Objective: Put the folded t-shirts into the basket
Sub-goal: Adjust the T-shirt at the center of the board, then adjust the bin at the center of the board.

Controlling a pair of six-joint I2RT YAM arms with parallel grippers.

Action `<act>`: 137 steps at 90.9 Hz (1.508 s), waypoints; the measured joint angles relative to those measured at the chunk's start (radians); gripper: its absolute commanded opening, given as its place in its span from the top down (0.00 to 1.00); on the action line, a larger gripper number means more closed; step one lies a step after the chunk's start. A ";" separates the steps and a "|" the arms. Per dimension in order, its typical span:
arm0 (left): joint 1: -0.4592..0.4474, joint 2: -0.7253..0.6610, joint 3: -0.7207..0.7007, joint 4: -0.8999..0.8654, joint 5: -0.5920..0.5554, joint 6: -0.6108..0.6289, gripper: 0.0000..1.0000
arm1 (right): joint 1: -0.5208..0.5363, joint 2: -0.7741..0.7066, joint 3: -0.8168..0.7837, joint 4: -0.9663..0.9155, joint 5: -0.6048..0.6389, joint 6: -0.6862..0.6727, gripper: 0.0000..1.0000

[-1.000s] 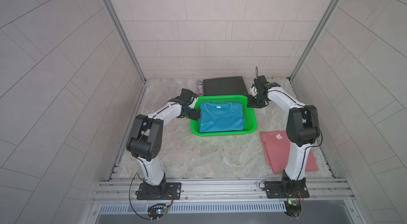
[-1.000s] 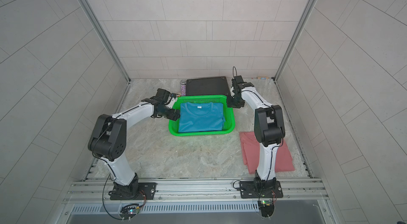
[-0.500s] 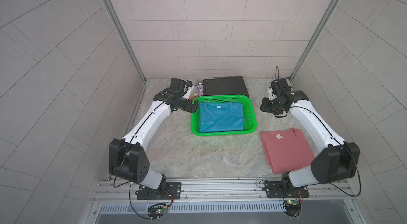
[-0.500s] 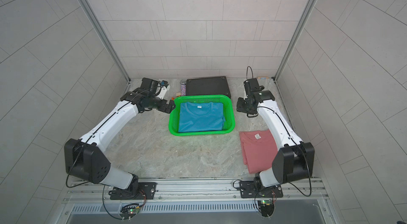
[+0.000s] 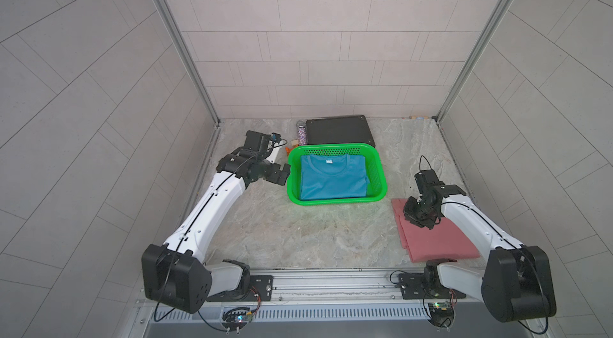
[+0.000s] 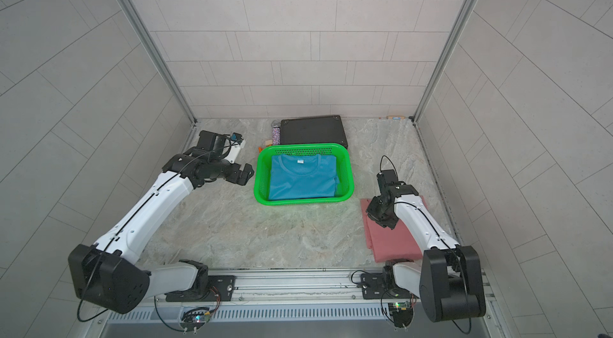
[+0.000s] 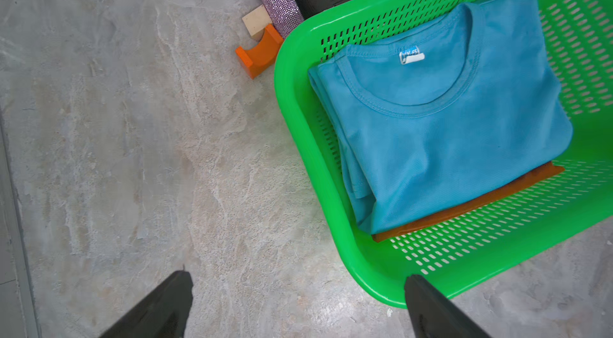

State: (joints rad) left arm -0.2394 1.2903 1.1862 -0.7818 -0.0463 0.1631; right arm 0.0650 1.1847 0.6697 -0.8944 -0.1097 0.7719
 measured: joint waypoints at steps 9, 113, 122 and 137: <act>0.008 -0.003 -0.004 0.000 -0.005 0.003 0.00 | 0.000 0.009 -0.026 0.061 0.000 0.030 0.83; 0.230 -0.045 -0.054 -0.026 0.010 0.026 0.00 | 0.642 0.015 -0.050 0.261 -0.077 0.423 0.80; 0.233 -0.045 -0.054 -0.037 0.021 0.033 0.00 | 0.634 0.032 0.147 0.114 0.001 0.342 0.65; 0.233 -0.033 -0.054 -0.063 0.055 0.040 0.00 | 0.595 0.013 0.223 -0.091 0.069 0.263 0.49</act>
State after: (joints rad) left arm -0.0067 1.2572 1.1324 -0.8452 0.0090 0.2028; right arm 0.6601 1.1980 0.8925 -0.9855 -0.0410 1.0351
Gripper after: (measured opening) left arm 0.993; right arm 0.475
